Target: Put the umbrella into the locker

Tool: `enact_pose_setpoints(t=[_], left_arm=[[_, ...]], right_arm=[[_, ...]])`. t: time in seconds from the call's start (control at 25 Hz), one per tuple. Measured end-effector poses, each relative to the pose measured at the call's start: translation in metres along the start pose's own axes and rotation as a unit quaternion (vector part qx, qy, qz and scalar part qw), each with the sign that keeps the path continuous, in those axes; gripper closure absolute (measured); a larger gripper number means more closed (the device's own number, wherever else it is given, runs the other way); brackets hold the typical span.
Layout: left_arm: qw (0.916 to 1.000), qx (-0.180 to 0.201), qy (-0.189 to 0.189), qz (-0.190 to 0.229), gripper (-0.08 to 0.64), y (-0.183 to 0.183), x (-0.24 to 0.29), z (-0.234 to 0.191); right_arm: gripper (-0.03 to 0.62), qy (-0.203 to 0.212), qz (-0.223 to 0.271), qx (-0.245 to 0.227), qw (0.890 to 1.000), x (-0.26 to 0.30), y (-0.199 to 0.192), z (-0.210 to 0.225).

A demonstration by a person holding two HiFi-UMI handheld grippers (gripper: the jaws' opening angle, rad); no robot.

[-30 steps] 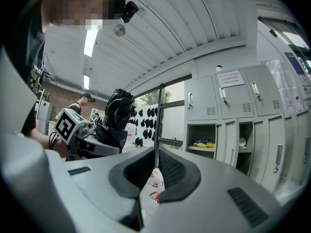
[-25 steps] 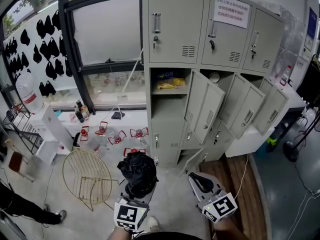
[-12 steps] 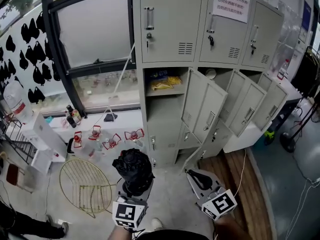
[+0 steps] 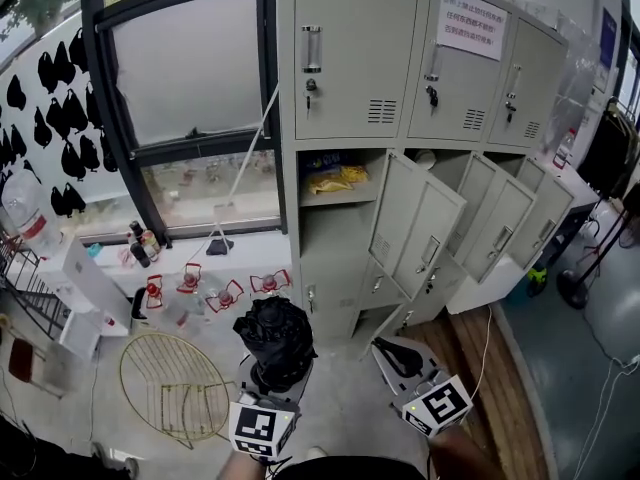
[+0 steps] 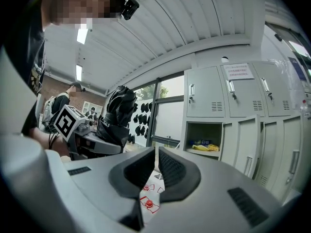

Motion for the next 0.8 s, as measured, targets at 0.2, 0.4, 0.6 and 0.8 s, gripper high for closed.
enact_pose_setpoints(t=[0.2,0.4,0.6,0.8], left_arm=[[0.9999,0.002,-0.012,-0.005,0.297,-0.002,0.002,-0.012],[0.9999,-0.001,-0.016,0.003,0.296,-0.002,0.0,-0.025],[0.9997,-0.009,-0.024,0.003,0.297,-0.004,0.0,-0.028],[0.9991,-0.017,-0.038,0.002,0.296,-0.009,0.004,-0.019]], right_arm=[[0.549,-0.001,0.001,-0.009,1.0,0.019,0.006,-0.006],[0.549,-0.002,-0.007,-0.023,1.0,0.03,0.008,-0.012],[0.549,-0.01,-0.021,-0.023,0.999,0.026,0.003,-0.016],[0.549,-0.018,-0.028,-0.032,0.999,0.019,0.0,-0.014]])
Point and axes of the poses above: the fingertips, and each gripper's own axes: x forward along the fingers, z to its right, y out of its top, the point moved 6 cm from there along -x, backward along the fingers, and after that the axes turned 2 degrees about x, right-handed, at the moved point
